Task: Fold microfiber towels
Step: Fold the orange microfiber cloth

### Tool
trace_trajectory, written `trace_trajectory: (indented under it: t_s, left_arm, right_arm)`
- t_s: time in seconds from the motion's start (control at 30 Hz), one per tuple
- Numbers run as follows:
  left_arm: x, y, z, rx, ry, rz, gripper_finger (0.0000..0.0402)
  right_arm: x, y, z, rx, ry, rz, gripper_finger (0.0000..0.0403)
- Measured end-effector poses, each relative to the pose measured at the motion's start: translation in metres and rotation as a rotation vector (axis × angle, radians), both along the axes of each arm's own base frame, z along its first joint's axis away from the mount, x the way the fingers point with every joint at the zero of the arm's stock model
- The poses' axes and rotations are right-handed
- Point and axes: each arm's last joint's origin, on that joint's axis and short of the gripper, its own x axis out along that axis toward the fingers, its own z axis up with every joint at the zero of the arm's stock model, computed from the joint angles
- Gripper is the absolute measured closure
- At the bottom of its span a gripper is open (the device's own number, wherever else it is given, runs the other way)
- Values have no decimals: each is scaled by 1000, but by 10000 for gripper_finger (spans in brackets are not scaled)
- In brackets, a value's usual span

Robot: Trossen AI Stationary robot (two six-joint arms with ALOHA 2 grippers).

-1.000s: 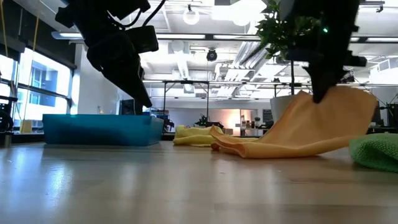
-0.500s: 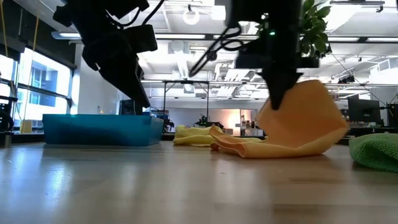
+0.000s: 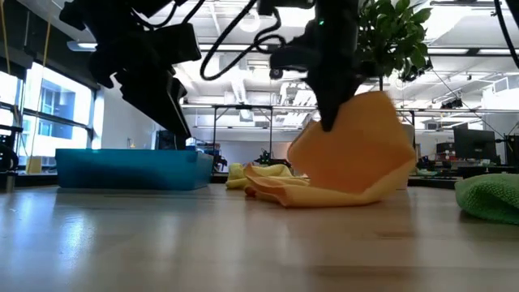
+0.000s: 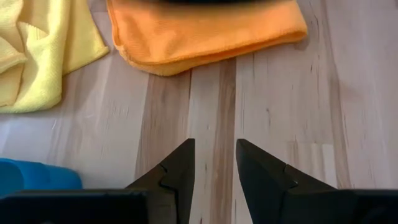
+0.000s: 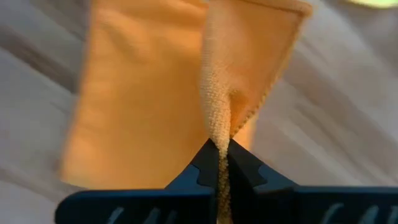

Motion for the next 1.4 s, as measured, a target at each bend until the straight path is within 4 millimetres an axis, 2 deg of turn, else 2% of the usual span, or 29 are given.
trace_trajectory:
  t_s: [0.13, 0.23, 0.7, 1.03, 1.13, 1.4]
  left_arm:
    - [0, 0, 0, 0, 0, 1, 296]
    - [0, 0, 0, -1, 0, 2, 296]
    - [-2, 0, -1, 3, 19, 3, 296]
    - [-2, 0, -1, 3, 24, 2, 296]
    - [-2, 0, -1, 2, 27, 3, 296]
    - [-3, -2, -2, -1, 38, 2, 296]
  right_arm:
    - [-6, 3, 13, -56, 39, -57, 403]
    - [-5, 5, 12, -59, 16, -82, 403]
    - [26, 12, -17, -14, -154, -78, 403]
    - [39, 18, -35, 2, -186, -31, 398]
    - [41, 19, -34, 0, -204, 2, 374]
    - [46, 21, -32, 41, -231, 83, 265]
